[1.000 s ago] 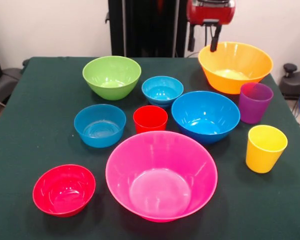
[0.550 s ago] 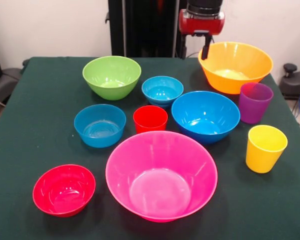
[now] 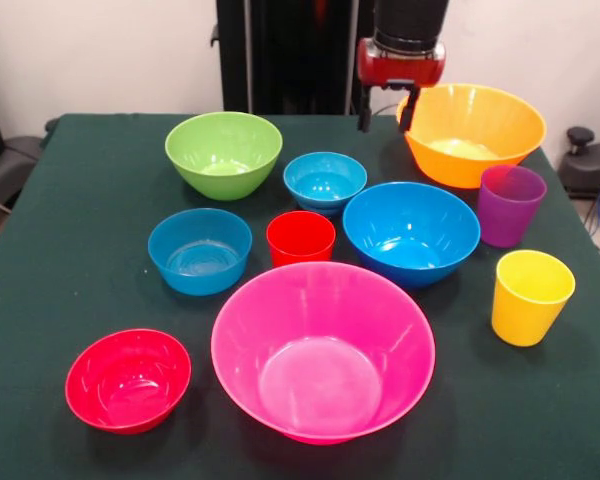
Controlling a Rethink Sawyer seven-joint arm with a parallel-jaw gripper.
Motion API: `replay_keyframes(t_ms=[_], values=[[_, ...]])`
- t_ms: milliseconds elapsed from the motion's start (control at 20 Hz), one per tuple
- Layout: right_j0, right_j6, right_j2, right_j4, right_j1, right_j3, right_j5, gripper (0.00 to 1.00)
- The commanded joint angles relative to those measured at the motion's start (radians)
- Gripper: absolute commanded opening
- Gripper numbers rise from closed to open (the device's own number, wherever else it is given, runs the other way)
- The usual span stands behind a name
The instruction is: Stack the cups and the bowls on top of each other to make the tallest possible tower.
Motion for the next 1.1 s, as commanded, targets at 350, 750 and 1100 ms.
replay_keyframes(t_ms=[350,750,1100], values=[[0.009,0.33,0.081,0.079,0.129,-0.075,-0.28,1.0],[0.104,0.495,0.012,0.221,0.18,-0.081,-0.44,1.0],[0.181,0.59,-0.051,0.396,0.212,-0.097,-0.4,1.0]])
